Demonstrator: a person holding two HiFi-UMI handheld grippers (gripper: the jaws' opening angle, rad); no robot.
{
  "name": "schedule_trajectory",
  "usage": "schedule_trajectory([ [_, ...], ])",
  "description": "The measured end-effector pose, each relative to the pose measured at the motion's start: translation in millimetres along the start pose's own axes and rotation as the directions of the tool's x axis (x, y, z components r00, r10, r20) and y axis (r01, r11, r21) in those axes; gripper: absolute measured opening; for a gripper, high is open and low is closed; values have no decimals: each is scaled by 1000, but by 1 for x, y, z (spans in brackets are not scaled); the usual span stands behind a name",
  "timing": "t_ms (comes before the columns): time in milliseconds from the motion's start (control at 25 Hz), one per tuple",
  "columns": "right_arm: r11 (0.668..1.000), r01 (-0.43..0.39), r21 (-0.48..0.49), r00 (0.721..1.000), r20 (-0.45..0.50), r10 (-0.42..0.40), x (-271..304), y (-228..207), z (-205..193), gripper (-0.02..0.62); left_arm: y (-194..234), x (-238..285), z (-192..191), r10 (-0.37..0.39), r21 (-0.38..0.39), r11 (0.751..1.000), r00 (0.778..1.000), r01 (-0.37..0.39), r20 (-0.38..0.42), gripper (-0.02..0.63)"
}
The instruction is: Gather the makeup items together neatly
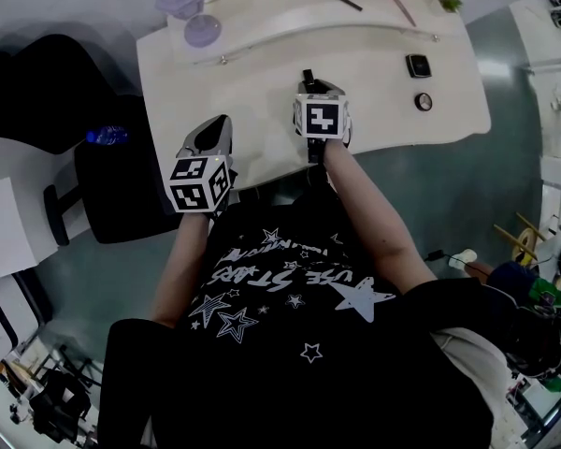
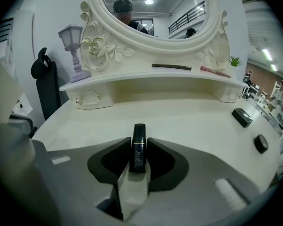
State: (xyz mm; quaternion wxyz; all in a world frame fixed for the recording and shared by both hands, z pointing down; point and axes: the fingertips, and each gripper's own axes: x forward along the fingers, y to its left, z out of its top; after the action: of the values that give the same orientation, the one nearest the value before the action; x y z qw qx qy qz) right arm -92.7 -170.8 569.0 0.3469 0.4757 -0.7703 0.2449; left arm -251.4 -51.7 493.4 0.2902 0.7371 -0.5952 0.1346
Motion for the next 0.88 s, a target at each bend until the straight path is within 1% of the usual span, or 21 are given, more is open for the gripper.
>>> schedule_trajectory([
  [40, 1000, -7, 0, 1000, 0, 7, -1, 0, 1, 140, -1, 0, 0, 0, -1, 1000, 1000, 0, 2, 0],
  [80, 1000, -17, 0, 1000, 5, 17, -2, 0, 3, 175, -2, 1, 1, 1, -2, 1000, 1000, -1, 5, 0],
  [120, 1000, -28, 1, 1000, 12, 28, -3, -1, 5, 223, -4, 1, 2, 2, -2, 1000, 1000, -2, 9, 0],
  [160, 999, -40, 1, 999, 22, 40, -5, -1, 7, 253, -5, 2, 3, 3, -1, 1000, 1000, -3, 13, 0],
  [360, 997, -76, -12, 994, 78, 77, -22, -10, 22, 319, -9, 5, 10, 19, -2, 1000, 999, -19, 35, 0],
  [480, 996, -91, -6, 990, 106, 91, -32, -21, 28, 344, -13, 8, 13, 34, -5, 999, 998, -34, 44, 0],
  [680, 994, -106, -12, 984, 145, 107, -46, -51, 34, 359, -28, 20, 17, 49, 0, 999, 998, -49, 48, 0],
  [880, 998, -57, -15, 985, 163, 59, -59, -95, 31, 360, -59, 36, 19, 29, 19, 999, 999, -30, 41, 0],
])
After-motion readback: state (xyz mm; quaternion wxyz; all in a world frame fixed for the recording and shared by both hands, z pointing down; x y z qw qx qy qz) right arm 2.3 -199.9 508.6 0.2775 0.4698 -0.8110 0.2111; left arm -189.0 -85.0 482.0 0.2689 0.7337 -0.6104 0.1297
